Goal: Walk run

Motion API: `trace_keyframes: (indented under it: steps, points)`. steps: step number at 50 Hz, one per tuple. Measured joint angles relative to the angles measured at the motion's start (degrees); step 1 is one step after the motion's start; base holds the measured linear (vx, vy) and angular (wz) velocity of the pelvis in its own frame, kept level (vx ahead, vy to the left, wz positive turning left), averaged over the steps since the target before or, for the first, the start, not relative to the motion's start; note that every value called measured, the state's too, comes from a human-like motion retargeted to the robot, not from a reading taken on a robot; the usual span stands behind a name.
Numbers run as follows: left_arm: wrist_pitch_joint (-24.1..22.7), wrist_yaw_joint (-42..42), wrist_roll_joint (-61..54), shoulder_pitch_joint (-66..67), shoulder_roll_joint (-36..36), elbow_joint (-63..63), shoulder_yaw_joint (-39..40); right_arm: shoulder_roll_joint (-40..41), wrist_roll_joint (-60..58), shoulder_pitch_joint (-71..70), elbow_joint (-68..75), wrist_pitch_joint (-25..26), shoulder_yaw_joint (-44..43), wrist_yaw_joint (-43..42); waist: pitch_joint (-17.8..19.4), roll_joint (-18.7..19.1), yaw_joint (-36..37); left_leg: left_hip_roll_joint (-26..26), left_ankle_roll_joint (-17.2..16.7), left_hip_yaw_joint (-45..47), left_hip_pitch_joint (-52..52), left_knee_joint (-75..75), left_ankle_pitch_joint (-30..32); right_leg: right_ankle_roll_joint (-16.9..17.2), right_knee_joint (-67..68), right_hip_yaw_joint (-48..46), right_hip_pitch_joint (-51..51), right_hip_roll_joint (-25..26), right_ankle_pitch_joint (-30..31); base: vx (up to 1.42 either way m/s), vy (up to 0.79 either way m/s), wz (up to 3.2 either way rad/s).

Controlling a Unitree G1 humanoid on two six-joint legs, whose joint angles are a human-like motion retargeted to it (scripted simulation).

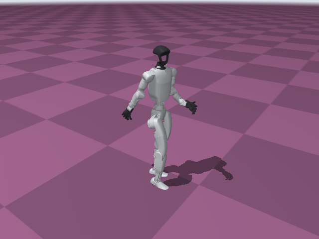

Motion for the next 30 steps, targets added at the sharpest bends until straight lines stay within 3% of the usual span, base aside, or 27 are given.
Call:
trace_keyframes:
  steps: [3,8,11,14,18,20,22,25,27,30]
  points:
    - [-0.01,0.4,-0.37,-0.4,0.52,-0.9,-0.12,-0.58,-1.02,4.65,0.0,1.81,-1.07,1.4,0.8,-1.16,-0.7,-0.98,-0.83,-0.45,3.98,-0.42,-1.44,-0.73,-10.54,1.71,-2.65,-2.06,-4.78,0.69,-0.29,0.17]
    - [-0.16,0.83,-0.86,0.25,0.59,-1.47,-0.04,-1.32,-0.7,6.07,0.0,3.09,-1.92,1.96,1.09,-0.38,-1.54,0.54,-3.79,-0.55,8.68,0.42,-1.35,0.2,-22.41,3.25,-4.09,-0.62,-9.79,0.68,-0.29,0.08]
    - [-0.11,0.47,-0.84,1.12,0.15,-0.94,0.03,-1.0,1.0,3.56,0.0,3.45,-1.95,1.3,-0.23,0.21,-2.79,1.41,-6.7,-1.81,9.98,2.32,2.15,-2.96,-19.6,0.88,-3.58,-0.07,-9.98,0.91,-0.45,0.43]
    - [-0.14,-0.16,-0.6,2.32,-0.6,-0.01,-0.09,-0.02,3.52,-1.14,0.0,2.76,-1.86,-0.11,-1.89,0.7,-4.95,2.62,-10.67,-4.54,10.08,5.83,10.95,-4.56,-18.22,3.19,-2.05,0.91,-7.04,0.75,-0.38,0.78]
    - [-0.1,-0.65,0.02,3.13,-1.33,1.3,-0.11,1.51,7.91,-12.04,0.0,0.83,-0.65,-2.78,-3.5,-1.98,-4.95,0.39,-18.35,-6.51,6.84,18.76,28.99,-3.91,-17.17,3.53,1.91,-1.25,-4.08,0.75,-0.46,0.27]
    - [-0.12,-0.24,0.31,3.17,-1.25,1.37,-0.12,2.16,8.99,-19.28,0.0,-1.22,-0.6,-4.13,-3.95,-4.42,-3.52,-1.51,-18.59,-4.78,2.54,29.08,35.38,-5.65,-16.81,5.91,4.18,-2.12,-3.52,0.79,-0.51,-0.4]
    - [-0.27,-0.56,0.7,3.12,-1.2,1.39,0.13,3.09,8.56,-26.5,-1.84,-2.53,-1.38,-4.65,-4.1,-5.89,-3.46,-1.05,-15.13,-2.33,-2.55,38.27,33.94,-7.15,-16.61,5.8,6.39,-2.71,-3.71,0.56,-0.37,-0.08]
    - [-0.26,-1.41,0.57,3.08,-1.55,1.67,1.07,4.49,7.35,-36.53,-8.05,-2.49,-2.52,-5.2,-3.49,-6.49,-3.56,0.13,-10.97,-0.54,-9.45,44.8,24.48,-8.05,-16.56,4.29,9.43,-2.41,-3.97,0.56,-0.35,-0.18]
    - [-0.37,-1.12,0.13,3.81,-1.69,1.51,1.27,5.59,6.56,-42.61,-11.96,-3.06,-3.56,-6.21,-3.27,-7.07,-2.08,-1.32,-8.37,-0.07,-13.76,44.44,18.07,-8.16,-16.56,3.92,11.33,-2.19,-3.9,0.58,-0.32,-0.86]
    - [-0.56,-1.24,0.23,4.47,-1.48,1.17,1.64,6.9,8.38,-51.92,-16.51,-3.8,-3.02,-7.39,-2.32,-7.08,0.56,-2.84,-7.01,-0.78,-18.86,37.6,11.99,-8.82,-16.59,3.96,13.91,-0.51,-3.79,0.66,-0.32,-0.96]
